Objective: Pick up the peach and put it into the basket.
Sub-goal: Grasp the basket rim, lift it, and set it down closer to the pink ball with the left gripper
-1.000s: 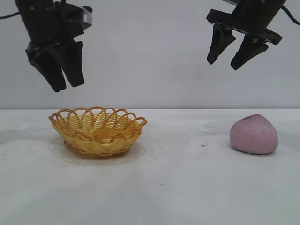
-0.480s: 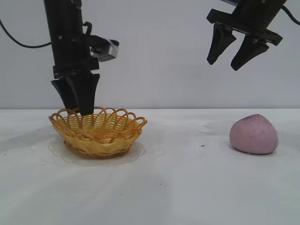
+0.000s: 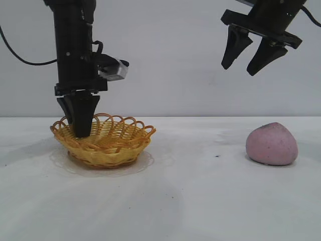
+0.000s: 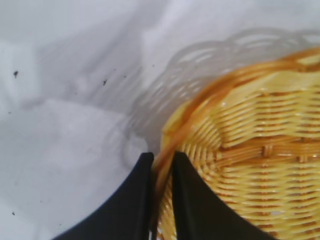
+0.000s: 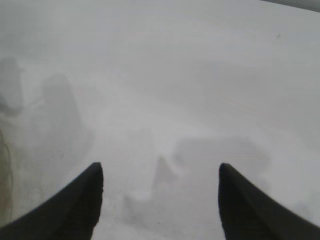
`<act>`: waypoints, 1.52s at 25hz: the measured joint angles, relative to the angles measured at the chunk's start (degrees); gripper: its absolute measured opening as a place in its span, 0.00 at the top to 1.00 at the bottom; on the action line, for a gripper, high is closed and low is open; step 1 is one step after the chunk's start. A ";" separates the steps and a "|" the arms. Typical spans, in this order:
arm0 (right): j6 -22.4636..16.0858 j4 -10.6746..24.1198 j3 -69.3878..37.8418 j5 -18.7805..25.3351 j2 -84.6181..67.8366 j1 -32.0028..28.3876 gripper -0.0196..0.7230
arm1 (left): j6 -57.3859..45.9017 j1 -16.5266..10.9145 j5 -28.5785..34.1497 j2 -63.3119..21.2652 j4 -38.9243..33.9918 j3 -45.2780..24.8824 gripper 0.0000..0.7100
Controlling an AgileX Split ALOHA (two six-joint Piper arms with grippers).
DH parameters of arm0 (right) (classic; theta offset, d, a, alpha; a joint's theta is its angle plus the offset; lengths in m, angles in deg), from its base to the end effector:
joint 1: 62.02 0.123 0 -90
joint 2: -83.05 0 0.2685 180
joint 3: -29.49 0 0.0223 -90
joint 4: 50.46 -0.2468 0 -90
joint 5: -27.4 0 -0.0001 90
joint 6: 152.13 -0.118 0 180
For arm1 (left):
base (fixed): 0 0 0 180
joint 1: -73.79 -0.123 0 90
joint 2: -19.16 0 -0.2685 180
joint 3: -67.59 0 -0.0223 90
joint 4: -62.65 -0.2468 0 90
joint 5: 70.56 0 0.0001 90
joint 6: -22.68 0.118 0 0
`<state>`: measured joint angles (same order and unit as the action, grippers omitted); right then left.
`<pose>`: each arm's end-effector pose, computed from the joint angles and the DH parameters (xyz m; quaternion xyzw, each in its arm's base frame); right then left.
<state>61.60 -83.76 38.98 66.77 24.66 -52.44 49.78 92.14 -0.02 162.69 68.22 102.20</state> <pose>0.4257 0.1136 0.1870 -0.1847 0.9257 0.1762 0.2790 0.4311 -0.1544 0.1062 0.3711 0.9274 -0.0454 0.0082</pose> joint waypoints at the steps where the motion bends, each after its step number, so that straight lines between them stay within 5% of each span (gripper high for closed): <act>1: 0.00 0.00 0.00 0.00 0.00 0.00 0.34 | -1.81 0.00 0.20 -0.35 0.14 0.00 0.89; 4: 0.00 0.00 0.00 0.00 0.00 0.00 0.34 | -9.02 0.00 0.43 -2.34 0.85 0.00 1.00; 11: 0.00 0.00 0.00 0.00 0.00 0.00 0.34 | -21.88 -1.78 -0.44 -8.59 5.97 -0.22 1.00; 18: 0.00 0.00 0.00 -0.20 0.00 0.00 0.34 | -26.00 -1.78 -1.32 -12.99 15.56 -8.86 1.00; 29: 0.00 0.00 0.00 -0.44 0.00 0.00 0.34 | -26.84 -1.78 -18.10 -17.16 30.96 -30.62 1.00; 38: -0.25 0.00 0.00 -0.55 0.00 -0.05 0.34 | -25.87 -1.78 -25.18 -17.18 31.54 -35.68 1.00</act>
<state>61.35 -83.76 38.98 66.23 24.66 -52.49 23.91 90.36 -25.21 145.51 99.76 66.52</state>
